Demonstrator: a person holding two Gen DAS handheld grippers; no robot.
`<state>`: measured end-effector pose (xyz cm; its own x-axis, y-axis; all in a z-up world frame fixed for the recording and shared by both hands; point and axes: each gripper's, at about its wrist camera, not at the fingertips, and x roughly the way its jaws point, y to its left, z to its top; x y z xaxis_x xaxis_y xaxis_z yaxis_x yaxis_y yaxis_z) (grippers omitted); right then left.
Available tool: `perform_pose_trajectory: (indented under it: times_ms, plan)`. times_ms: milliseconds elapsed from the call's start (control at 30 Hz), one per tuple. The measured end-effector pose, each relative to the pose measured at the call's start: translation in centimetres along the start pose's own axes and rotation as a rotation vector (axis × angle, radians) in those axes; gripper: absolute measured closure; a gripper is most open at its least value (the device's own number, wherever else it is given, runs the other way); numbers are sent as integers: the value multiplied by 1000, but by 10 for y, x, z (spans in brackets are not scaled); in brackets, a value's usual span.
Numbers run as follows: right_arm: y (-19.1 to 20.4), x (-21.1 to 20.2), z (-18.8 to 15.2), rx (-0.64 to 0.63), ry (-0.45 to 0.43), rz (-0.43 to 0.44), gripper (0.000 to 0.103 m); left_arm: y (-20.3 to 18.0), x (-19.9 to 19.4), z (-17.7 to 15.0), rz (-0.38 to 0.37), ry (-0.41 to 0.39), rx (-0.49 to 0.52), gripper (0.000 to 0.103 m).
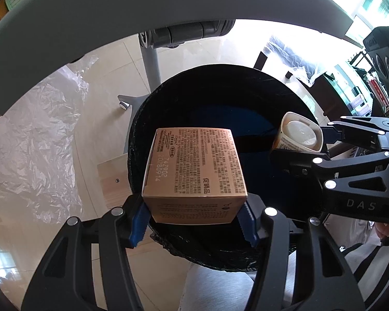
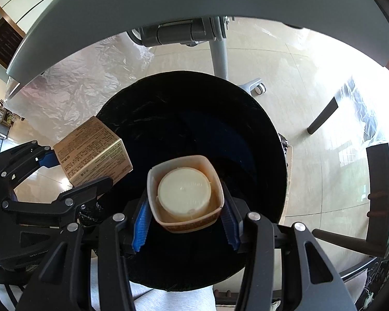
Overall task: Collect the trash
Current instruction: 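Carry the cardboard box and cream cup with both tools over the black bin, then open both tools to drop the box and cup into the bin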
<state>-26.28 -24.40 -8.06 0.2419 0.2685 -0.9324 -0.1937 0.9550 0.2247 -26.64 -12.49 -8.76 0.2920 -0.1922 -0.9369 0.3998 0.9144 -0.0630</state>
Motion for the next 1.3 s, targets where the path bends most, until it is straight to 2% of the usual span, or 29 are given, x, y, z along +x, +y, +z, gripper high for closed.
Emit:
perform_pose_trajectory:
  times_ms: [667,700,733,800,833,1033,1100,1167,1300]
  plan:
    - [-5,6,0,11,17,-27,56,-4,9,5,-3,17,38,44]
    - [-7,6,0,14,16,-32,56,-4,8,5,-10,12,37,43]
    - [-8,6,0,19,15,-37,55,-4,8,5,-4,13,37,36]
    - [-12,3,1,37,-1,-29,39,-5,8,6,38,4,39,27]
    - [-13,0,1,42,-12,-26,36,-4,7,6,34,3,35,27]
    - [-12,-8,1,21,-38,-24,34,-1,6,6,19,5,11,27]
    - [-12,-13,0,8,-49,-21,28,-1,2,5,18,1,11,27]
    - [-11,-21,0,-6,-63,-22,27,-2,-3,3,17,-6,13,27]
    - [-12,-59,-2,-53,-146,-20,20,-4,-36,4,-20,-77,16,25]
